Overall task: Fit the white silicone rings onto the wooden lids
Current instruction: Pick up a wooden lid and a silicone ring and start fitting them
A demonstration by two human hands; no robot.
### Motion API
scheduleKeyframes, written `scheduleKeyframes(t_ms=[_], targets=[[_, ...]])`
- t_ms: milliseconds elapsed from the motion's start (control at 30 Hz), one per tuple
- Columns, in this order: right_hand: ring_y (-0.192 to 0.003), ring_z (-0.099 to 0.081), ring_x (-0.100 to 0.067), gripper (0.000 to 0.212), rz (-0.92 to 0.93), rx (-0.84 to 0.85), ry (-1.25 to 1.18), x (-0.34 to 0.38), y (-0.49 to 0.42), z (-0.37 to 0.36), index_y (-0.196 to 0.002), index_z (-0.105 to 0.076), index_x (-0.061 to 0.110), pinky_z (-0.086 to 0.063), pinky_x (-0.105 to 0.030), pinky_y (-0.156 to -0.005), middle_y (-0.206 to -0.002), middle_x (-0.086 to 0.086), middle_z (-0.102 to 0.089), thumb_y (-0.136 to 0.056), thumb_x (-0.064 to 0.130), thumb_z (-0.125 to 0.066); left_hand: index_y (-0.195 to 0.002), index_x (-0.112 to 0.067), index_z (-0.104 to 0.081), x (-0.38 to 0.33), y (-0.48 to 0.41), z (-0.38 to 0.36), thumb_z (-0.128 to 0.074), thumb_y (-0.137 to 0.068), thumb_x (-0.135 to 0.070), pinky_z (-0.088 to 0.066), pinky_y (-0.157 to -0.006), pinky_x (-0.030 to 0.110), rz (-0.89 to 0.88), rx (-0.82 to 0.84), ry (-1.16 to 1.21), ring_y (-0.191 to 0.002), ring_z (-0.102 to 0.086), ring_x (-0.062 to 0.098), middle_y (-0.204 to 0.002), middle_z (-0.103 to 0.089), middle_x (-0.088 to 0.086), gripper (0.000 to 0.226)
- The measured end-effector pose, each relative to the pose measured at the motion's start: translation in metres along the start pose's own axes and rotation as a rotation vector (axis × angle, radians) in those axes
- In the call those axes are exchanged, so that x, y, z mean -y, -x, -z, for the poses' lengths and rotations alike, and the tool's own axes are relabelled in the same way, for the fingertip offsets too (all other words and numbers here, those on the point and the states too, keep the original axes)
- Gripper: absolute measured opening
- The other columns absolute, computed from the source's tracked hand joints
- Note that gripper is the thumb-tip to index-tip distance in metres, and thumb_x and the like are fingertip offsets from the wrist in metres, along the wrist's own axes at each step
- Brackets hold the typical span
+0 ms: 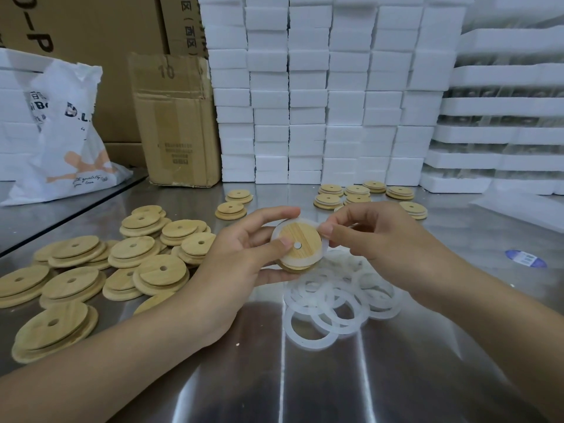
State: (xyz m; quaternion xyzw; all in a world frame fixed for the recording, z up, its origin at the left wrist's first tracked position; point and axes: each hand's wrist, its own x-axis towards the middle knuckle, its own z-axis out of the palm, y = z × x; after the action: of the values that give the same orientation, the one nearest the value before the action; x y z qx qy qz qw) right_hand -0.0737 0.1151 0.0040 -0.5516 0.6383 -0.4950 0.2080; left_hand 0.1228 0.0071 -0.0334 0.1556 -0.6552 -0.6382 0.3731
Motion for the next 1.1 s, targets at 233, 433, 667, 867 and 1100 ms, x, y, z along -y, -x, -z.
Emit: scheduleKeyframes(t_ms=[233, 433, 667, 867, 1100], targets=[[-0.098, -0.065, -0.044, 0.018, -0.019, 0.066, 0.019, 0.001, 0.000, 0.002, -0.088, -0.082, 0.028, -0.050, -0.051, -0.079, -0.094, -0.002, -0.079, -0.093, 0.044, -0.075, -0.127, -0.023, -0.075, 0.002, 0.001, 0.000, -0.063, -0.104, -0.003, -0.066, -0.081, 0.037, -0.020, -0.025, 0.013, -0.107, -0.079, 0.031, -0.117, -0.080, 0.012, 0.033], [-0.107, -0.068, -0.033, 0.021, -0.023, 0.180, 0.115, 0.002, -0.002, 0.013, -0.093, -0.082, 0.030, -0.054, -0.057, -0.097, -0.095, 0.002, -0.079, -0.093, 0.049, -0.072, -0.121, -0.023, -0.077, 0.004, 0.002, -0.005, -0.064, -0.103, -0.002, -0.067, -0.080, 0.040, -0.063, -0.075, -0.012, -0.104, -0.079, 0.031, -0.115, -0.081, 0.010, 0.031], [-0.092, -0.072, -0.017, 0.018, -0.030, 0.202, 0.101, 0.002, -0.001, 0.016, -0.091, -0.081, 0.027, -0.054, -0.034, -0.088, -0.092, 0.001, -0.079, -0.092, 0.044, -0.076, -0.126, -0.028, -0.073, 0.003, 0.003, -0.008, -0.065, -0.103, -0.004, -0.067, -0.082, 0.042, -0.041, -0.065, -0.004, -0.105, -0.079, 0.030, -0.116, -0.080, 0.008, 0.034], [-0.091, -0.078, -0.012, 0.019, 0.007, 0.153, -0.080, 0.002, 0.000, 0.005, -0.110, -0.074, 0.025, -0.058, -0.030, -0.078, -0.098, 0.004, -0.082, -0.093, 0.029, -0.079, -0.126, -0.016, -0.058, 0.002, 0.001, -0.001, -0.069, -0.100, -0.013, -0.066, -0.084, 0.041, -0.037, -0.004, 0.043, -0.110, -0.077, 0.038, -0.120, -0.079, 0.014, 0.029], [-0.078, -0.078, -0.011, 0.012, 0.121, 0.061, -0.143, 0.000, 0.002, -0.005, -0.098, -0.080, 0.018, -0.053, -0.013, -0.062, -0.087, -0.001, -0.082, -0.087, 0.014, -0.083, -0.119, -0.017, -0.071, 0.001, -0.003, -0.001, -0.079, -0.091, -0.017, -0.067, -0.086, 0.042, -0.081, -0.126, -0.039, -0.103, -0.080, 0.029, -0.112, -0.081, 0.009, 0.028]])
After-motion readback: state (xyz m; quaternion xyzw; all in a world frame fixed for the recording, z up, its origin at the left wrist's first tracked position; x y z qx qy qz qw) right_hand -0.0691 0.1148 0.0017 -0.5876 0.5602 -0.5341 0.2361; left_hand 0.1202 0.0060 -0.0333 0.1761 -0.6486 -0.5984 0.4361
